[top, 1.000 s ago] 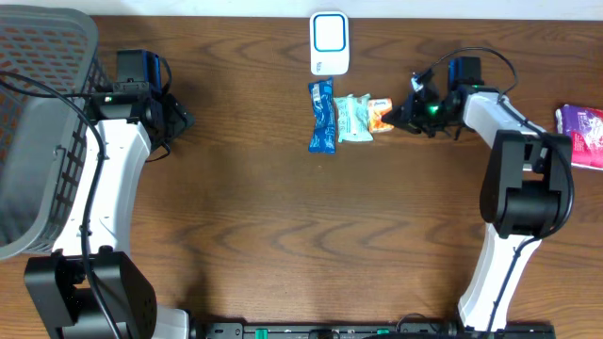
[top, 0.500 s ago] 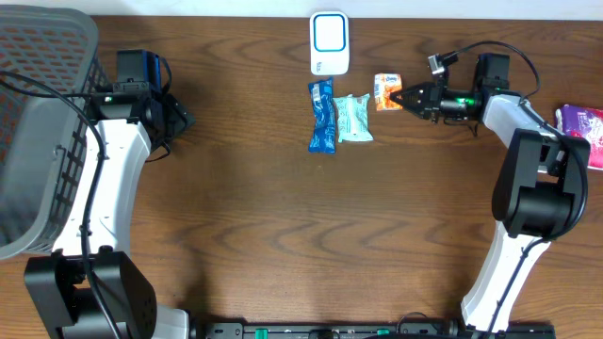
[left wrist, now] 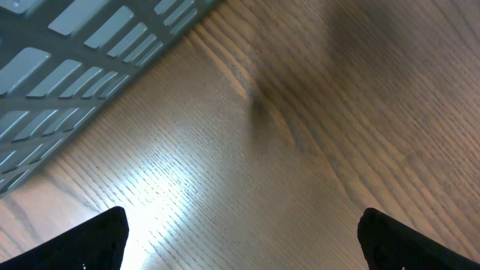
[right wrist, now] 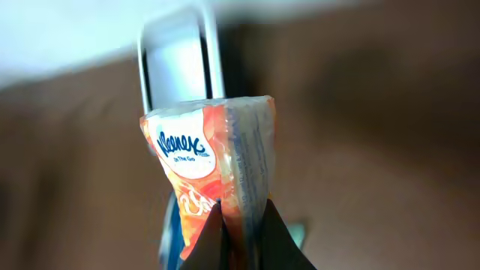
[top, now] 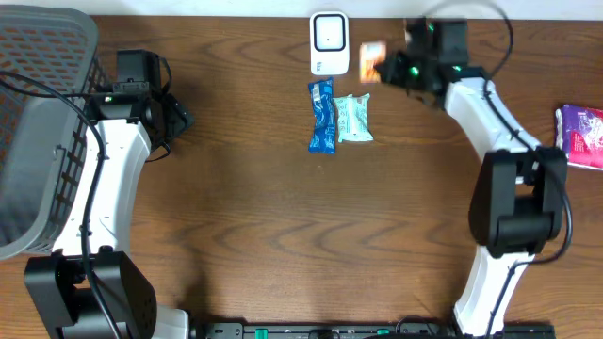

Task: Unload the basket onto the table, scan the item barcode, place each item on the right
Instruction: 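Lift the orange Kleenex pack up under the scanner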

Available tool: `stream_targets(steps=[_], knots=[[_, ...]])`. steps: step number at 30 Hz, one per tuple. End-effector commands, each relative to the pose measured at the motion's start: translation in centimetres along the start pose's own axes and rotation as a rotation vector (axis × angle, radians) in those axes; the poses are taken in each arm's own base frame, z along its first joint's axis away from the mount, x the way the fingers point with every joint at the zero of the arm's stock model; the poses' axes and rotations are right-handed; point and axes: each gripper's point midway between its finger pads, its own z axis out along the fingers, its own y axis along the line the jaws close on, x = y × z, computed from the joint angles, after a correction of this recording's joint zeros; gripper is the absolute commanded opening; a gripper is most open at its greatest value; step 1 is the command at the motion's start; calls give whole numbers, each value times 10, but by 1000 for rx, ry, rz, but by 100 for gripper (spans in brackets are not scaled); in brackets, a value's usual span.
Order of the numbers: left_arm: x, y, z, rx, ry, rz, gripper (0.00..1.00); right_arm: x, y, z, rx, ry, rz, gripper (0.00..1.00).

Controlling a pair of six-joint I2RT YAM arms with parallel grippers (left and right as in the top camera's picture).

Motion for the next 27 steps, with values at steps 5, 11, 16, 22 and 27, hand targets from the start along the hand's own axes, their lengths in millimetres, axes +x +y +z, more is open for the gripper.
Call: stream_targets(steps=[5, 11, 16, 22, 27], knots=[[-1, 3, 1, -14, -3, -12, 98, -45, 32, -7, 510, -294, -504, 5], [-1, 3, 1, -14, -3, -12, 98, -33, 54, 18, 542, -364, -525, 1], [-1, 3, 1, -14, -2, -12, 98, -40, 63, 19, 520, -405, -518, 1], [-1, 3, 1, -14, -3, -12, 98, -36, 67, 23, 483, -380, -529, 1], [-1, 3, 1, -14, -3, -12, 98, -49, 48, 6, 579, -425, -445, 1]])
